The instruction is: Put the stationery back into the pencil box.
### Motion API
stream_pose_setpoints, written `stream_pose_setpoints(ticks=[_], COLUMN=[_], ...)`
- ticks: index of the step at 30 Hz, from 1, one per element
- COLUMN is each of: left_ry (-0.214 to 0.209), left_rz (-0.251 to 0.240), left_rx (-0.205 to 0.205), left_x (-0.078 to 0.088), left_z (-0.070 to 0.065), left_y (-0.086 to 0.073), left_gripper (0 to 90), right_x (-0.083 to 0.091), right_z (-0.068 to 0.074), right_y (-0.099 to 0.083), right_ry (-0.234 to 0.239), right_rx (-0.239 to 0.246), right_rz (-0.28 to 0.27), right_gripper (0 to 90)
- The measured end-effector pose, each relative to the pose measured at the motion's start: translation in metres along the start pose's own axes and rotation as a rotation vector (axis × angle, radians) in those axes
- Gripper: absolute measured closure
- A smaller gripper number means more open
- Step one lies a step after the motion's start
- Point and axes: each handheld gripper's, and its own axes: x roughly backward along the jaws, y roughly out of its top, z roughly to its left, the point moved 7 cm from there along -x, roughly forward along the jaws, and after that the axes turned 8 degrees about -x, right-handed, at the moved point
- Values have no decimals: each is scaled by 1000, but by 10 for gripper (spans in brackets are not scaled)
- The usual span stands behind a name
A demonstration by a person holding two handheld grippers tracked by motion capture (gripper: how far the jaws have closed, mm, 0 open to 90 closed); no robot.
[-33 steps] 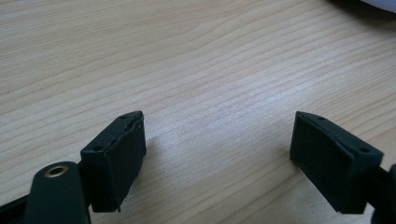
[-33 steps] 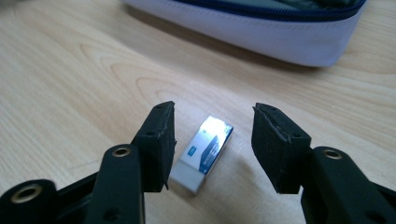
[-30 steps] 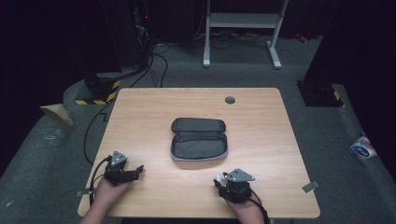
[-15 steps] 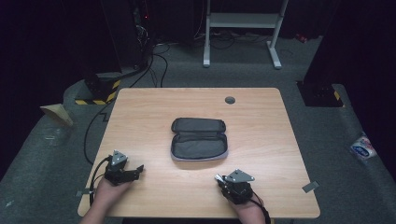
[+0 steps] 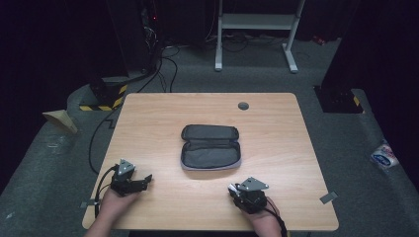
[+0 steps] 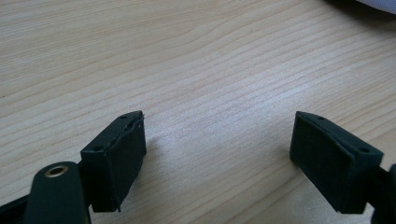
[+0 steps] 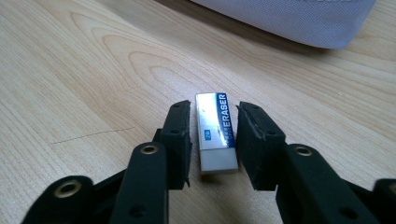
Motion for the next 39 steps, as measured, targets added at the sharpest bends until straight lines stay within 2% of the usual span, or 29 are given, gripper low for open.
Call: stream_pose_setpoints(ticks=[5,12,26,39], left_ry=[1,1,6,8], left_rz=[-1,-2,1,3], left_rx=[0,1,4,14], left_x=[0,0,1,1], left_z=[0,0,0,1], left_y=[0,0,-1,-1], left_gripper=[188,188,183,182], right_x=[0,-1,8,13], right_z=[-1,0,-8,-18], right_y=[0,1,9,13], right_ry=[-13,-1,-14,-36], right_rx=[17,3,-33,-38], right_rz=[0,3,-57,-96], right_gripper=[714,721,722,722])
